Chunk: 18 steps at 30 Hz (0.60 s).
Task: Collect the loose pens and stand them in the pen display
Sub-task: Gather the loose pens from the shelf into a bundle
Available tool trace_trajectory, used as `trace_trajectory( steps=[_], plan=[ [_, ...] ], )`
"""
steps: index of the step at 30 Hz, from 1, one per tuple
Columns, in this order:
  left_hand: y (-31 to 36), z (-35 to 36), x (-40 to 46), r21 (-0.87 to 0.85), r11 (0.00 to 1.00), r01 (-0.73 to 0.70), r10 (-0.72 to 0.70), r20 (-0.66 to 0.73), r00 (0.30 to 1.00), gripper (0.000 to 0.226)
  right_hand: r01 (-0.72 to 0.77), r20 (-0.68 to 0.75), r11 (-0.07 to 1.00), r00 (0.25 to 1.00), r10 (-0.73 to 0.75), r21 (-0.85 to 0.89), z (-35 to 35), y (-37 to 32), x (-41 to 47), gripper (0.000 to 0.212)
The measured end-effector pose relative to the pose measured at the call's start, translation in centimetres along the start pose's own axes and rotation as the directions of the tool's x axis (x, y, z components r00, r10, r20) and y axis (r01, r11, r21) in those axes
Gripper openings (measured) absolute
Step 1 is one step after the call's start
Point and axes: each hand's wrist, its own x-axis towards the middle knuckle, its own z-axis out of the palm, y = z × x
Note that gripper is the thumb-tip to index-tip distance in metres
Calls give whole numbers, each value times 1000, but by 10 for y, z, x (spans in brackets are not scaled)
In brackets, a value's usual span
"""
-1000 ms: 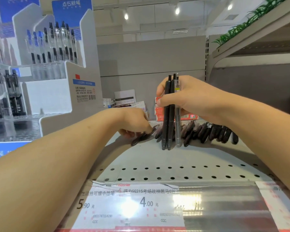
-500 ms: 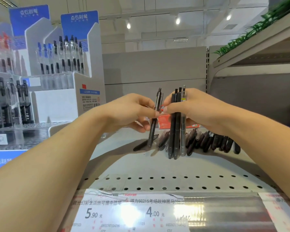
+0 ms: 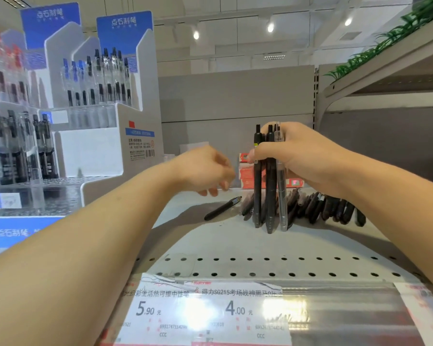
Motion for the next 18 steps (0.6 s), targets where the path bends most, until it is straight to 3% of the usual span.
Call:
trace_trajectory(
  steps=[3, 6, 8, 10, 12, 15, 18],
  plan=[
    [-13, 17, 14, 301, 947, 114, -136, 53, 989, 25, -8, 21, 997, 1000, 6, 80, 1, 2, 0, 17],
    [-14, 28, 22, 437, 889, 141, -212, 118, 970, 30, -55, 58, 974, 997, 43, 218, 2, 2, -1, 14],
    [-12, 29, 26, 464, 876, 134, -212, 120, 970, 27, -93, 100, 953, 993, 67, 289, 2, 3, -1, 25],
    [-9, 25, 22, 372, 910, 183, -236, 101, 967, 28, -129, 136, 938, 987, 89, 322, 1, 4, -1, 34],
    [-6, 17, 14, 133, 964, 231, -240, 55, 969, 25, -149, 140, 936, 984, 109, 320, 1, 6, 1, 32],
    [5, 3, -3, -237, 967, 94, -88, 36, 995, 16, -146, 130, 954, 985, 115, 263, 1, 8, 2, 10],
    [20, -4, -17, -354, 935, -34, 58, 56, 997, 21, -122, 114, 976, 988, 103, 182, -1, 10, 3, 19]
  ],
)
